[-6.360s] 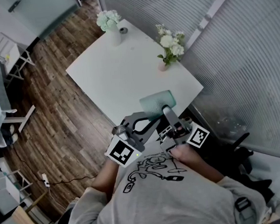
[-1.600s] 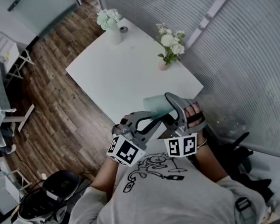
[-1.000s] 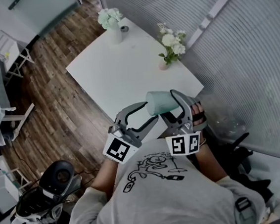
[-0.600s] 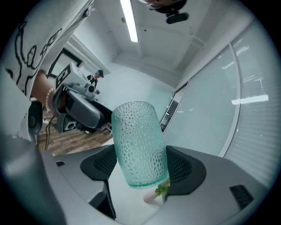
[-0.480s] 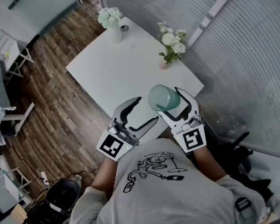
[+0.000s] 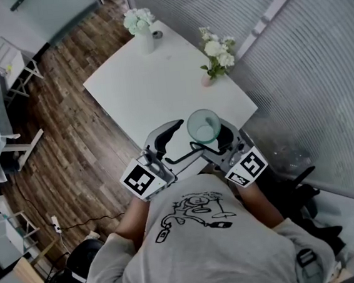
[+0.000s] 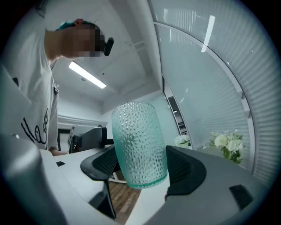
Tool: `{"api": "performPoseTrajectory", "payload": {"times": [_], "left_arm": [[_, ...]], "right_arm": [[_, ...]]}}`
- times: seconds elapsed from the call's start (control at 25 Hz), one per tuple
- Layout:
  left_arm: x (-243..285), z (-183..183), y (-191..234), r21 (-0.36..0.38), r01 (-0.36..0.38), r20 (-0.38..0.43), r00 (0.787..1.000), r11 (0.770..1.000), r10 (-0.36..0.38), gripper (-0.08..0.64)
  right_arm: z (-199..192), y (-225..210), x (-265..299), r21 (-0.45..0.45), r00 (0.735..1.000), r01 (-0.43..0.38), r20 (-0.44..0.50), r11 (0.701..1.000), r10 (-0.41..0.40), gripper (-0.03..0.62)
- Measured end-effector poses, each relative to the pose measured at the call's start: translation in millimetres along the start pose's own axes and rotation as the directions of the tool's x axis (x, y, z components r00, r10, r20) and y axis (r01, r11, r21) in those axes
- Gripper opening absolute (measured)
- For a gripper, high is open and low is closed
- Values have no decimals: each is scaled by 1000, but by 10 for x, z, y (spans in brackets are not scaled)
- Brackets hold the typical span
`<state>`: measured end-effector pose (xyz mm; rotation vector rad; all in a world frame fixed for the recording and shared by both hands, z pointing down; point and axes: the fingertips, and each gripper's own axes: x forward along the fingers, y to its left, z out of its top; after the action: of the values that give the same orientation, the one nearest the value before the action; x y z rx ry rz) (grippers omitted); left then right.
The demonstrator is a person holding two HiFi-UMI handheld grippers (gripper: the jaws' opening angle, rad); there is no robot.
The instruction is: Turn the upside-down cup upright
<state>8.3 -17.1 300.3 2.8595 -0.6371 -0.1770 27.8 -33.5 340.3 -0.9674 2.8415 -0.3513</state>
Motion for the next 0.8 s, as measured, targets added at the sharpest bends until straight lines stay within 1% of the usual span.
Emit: {"api": "performPoseTrajectory", "payload": {"times": [0.08, 0.2, 0.36, 0.52, 0.8], "left_arm": [[-4, 19, -9, -13, 15, 8, 1000, 1000, -15, 327], [9, 47, 2, -14, 23, 15, 1000, 1000, -23, 327], [6, 10, -23, -20, 39, 1, 999, 999, -39, 327], [18, -37, -53, -19, 47, -15, 999, 999, -48, 325], [3, -57, -65, -26, 51, -22, 998, 998, -52, 322]], "right_arm": [[-15, 48, 5, 42, 999, -41, 27, 998, 40, 362], [-41, 113, 14, 82, 994, -94, 55, 992, 89, 362], [-137, 174, 28, 135, 989, -138, 73, 981, 129, 360], [-242, 216, 36, 135, 988, -154, 53, 979, 148, 360], [-320, 231, 27, 111, 990, -138, 13, 984, 138, 362]]}}
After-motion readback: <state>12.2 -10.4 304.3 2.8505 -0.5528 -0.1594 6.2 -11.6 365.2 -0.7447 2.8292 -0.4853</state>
